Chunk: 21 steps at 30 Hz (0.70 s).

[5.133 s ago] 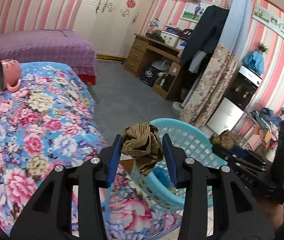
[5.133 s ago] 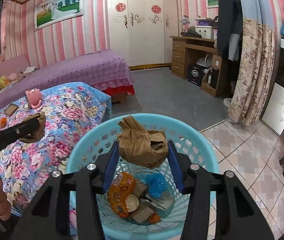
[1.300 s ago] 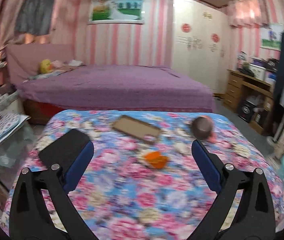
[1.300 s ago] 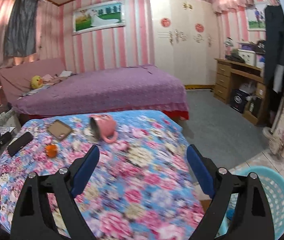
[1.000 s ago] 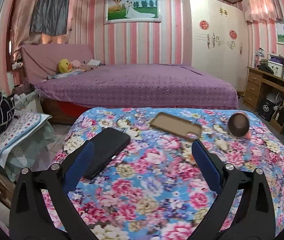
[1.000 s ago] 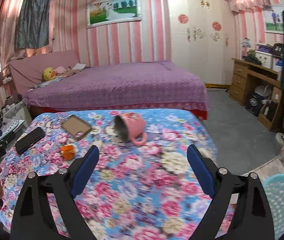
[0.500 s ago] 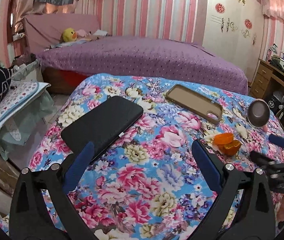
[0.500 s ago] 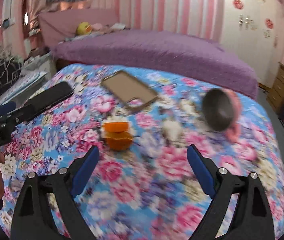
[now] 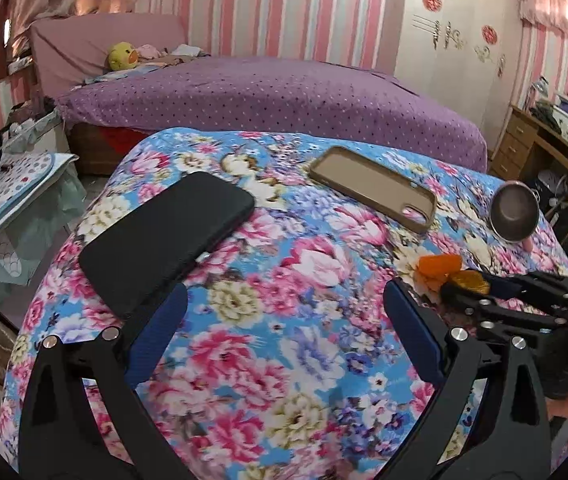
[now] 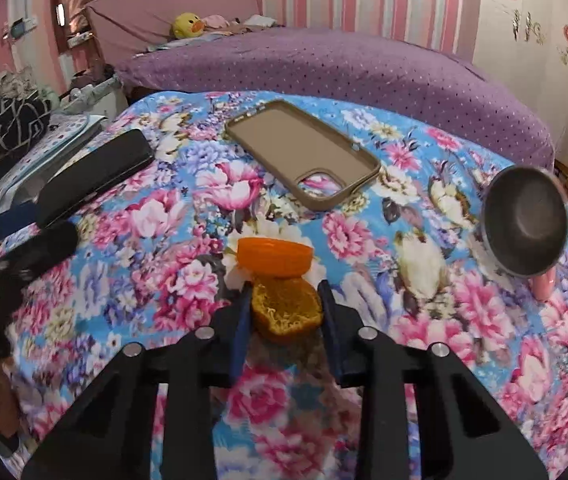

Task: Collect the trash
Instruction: 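Grasp the orange peel with the right gripper while the left gripper approaches the orange cup, then grasp the orange plastic cup with the left gripper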

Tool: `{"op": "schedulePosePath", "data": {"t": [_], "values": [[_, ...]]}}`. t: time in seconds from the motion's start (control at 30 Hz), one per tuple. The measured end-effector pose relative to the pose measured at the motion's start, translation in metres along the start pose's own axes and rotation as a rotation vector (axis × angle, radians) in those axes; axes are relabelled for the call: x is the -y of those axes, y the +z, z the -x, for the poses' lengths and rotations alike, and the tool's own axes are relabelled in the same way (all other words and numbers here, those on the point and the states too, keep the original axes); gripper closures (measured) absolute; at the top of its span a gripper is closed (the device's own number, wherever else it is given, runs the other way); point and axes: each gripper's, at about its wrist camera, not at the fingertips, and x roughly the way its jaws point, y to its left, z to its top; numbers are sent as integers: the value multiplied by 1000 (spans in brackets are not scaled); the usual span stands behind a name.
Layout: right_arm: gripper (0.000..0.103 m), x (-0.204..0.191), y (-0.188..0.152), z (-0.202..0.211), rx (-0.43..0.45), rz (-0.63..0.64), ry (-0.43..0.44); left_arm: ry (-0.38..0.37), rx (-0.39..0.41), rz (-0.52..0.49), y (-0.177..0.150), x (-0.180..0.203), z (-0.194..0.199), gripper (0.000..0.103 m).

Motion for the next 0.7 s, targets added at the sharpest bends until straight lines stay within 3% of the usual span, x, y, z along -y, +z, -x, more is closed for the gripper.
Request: {"op": "schedulePosePath", "data": {"t": [0.2, 0.4, 0.53, 0.67, 0.7], "values": [[72, 31, -9, 36, 51, -44, -29, -36, -14, -17, 0, 24, -9, 8], [72, 84, -9, 53, 93, -162, -47, -103, -31, -40, 4, 74, -17, 8], [72, 99, -11, 54, 97, -201, -39, -69, -80, -124, 2, 115, -37, 8], [72, 104, -13, 55, 91, -182, -34, -59, -139, -154, 4, 129, -55, 18], [72, 105, -14, 55, 90, -179, -35, -61, -152, -148, 5, 128, -59, 24]]}}
